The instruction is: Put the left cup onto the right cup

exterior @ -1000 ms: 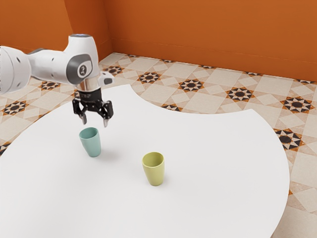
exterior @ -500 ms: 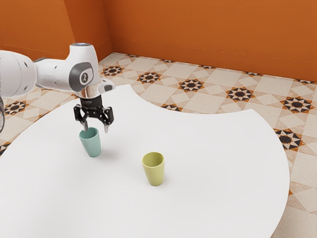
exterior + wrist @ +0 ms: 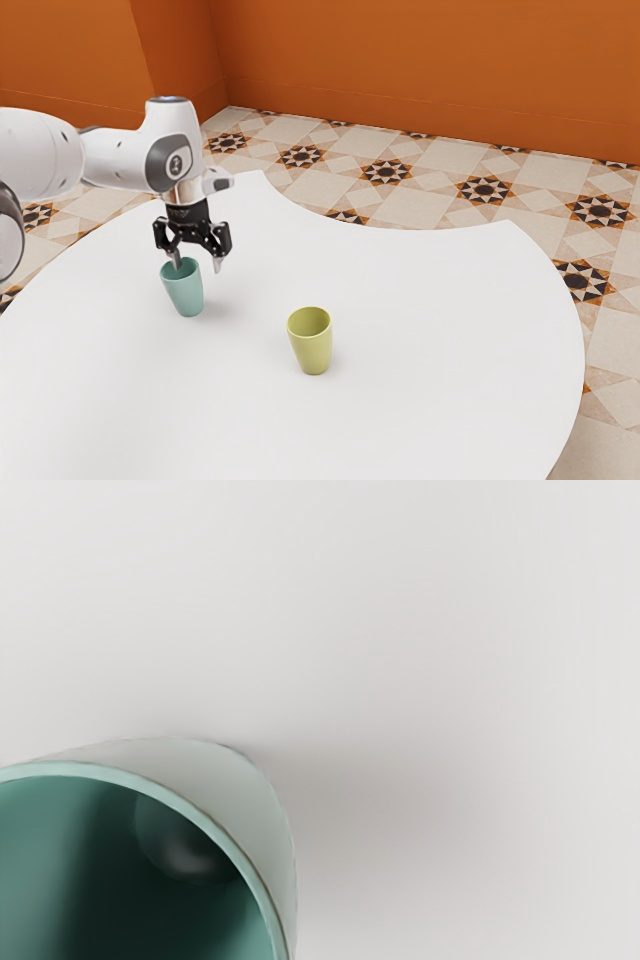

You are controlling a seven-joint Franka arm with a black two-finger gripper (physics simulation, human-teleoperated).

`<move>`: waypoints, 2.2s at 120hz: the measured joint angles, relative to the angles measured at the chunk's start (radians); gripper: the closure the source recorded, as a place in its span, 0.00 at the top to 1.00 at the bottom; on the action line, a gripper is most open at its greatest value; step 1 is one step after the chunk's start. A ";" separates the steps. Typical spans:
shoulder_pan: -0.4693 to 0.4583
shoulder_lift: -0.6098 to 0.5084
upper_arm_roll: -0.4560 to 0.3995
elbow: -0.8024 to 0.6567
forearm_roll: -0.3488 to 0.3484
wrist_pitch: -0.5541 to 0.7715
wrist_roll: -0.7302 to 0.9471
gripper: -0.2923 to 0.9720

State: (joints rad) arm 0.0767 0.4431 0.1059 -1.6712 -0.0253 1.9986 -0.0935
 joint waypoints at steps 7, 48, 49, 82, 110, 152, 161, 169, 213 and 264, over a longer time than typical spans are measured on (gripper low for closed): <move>0.001 0.004 0.000 0.004 0.000 0.001 0.001 0.71; 0.002 0.023 -0.002 0.007 -0.009 0.009 0.007 0.70; 0.002 0.024 -0.002 0.008 -0.009 0.010 0.007 0.70; 0.002 0.034 -0.005 0.015 -0.011 0.013 0.011 0.69; 0.004 0.036 -0.005 0.015 -0.013 0.013 0.013 0.66; 0.008 0.038 -0.003 0.015 -0.025 0.011 0.017 0.51; 0.008 0.038 -0.002 0.015 -0.031 0.009 0.019 0.48; 0.008 0.038 -0.001 0.016 -0.034 0.007 0.021 0.45; 0.011 0.035 0.001 0.015 -0.042 0.000 0.030 0.29; 0.012 0.032 0.006 0.014 -0.043 -0.002 0.040 0.17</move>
State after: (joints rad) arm 0.0890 0.4750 0.1122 -1.6569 -0.0679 1.9968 -0.0531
